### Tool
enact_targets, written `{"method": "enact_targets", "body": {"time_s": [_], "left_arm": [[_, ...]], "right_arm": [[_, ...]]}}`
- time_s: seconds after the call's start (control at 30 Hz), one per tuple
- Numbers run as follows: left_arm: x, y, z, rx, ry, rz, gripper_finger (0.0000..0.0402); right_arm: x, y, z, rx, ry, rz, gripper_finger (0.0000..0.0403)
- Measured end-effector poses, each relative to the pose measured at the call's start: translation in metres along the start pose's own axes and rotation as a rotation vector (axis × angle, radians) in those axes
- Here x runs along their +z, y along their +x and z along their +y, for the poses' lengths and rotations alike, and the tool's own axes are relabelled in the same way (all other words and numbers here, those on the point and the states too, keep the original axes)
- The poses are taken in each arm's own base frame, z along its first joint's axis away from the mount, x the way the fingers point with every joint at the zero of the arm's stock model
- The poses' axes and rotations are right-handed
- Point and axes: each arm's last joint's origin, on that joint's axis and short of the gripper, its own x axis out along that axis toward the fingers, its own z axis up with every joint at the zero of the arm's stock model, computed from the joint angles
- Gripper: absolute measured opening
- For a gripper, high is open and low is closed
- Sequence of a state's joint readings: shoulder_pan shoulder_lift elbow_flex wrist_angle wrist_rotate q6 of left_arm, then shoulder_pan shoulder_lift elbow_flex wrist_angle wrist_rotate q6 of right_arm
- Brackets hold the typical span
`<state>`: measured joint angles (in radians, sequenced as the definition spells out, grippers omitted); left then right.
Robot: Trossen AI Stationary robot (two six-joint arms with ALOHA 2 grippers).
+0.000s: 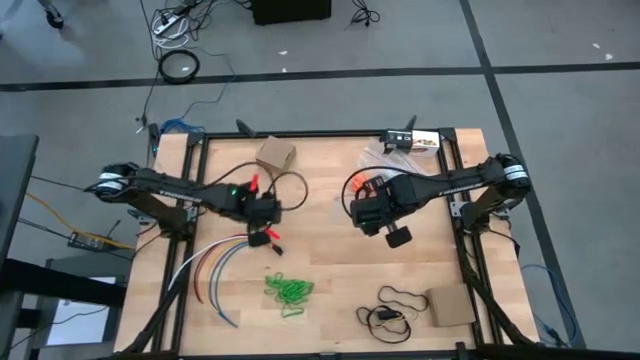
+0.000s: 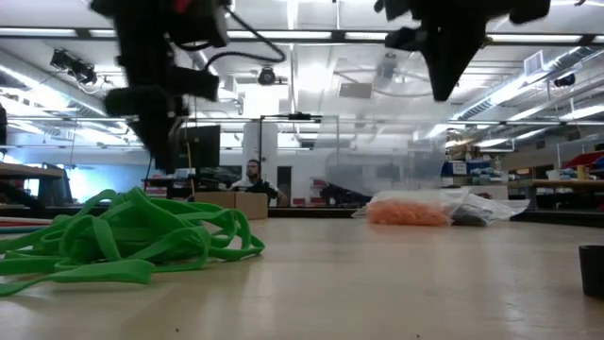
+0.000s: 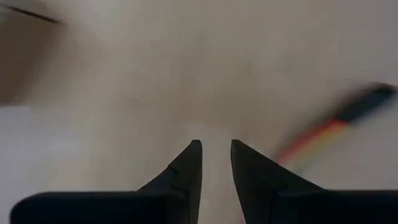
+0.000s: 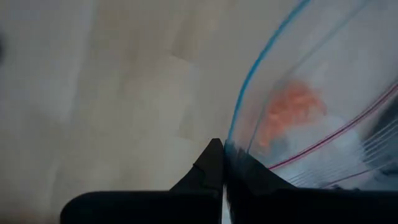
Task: Sort rubber bands
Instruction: Put the green rubber band into the transparent zip bag
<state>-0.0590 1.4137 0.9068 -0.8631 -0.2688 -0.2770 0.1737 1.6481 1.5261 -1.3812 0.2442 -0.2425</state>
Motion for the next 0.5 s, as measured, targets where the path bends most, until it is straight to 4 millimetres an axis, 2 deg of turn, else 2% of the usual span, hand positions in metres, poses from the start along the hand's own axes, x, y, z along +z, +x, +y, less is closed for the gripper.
{"method": "enact_targets", "body": {"time_s": [0.13, 0.27, 0.37, 0.5], "left_arm": [[-0.022, 0.005, -0.025, -0.217, -0.032, -0.097, 0.0092], [-0.035, 0.007, -0.057, -0.416, 0.079, -0.265, 0.0092], [-0.051, 0.014, -0.075, -0.461, 0.202, -0.302, 0.0092], [-0.066, 0.027, -0.084, -0.492, 0.199, -0.306, 0.0092]], "right_arm": [[0.006, -0.003, 0.001, 0.06, -0.017, -0.076, 0.0], [0.017, 0.008, 0.002, 0.081, -0.014, -0.186, 0.0], [0.022, 0.014, 0.003, 0.083, -0.005, -0.232, 0.0], [0.025, 0.02, 0.004, 0.082, 0.021, -0.264, 0.0]]}}
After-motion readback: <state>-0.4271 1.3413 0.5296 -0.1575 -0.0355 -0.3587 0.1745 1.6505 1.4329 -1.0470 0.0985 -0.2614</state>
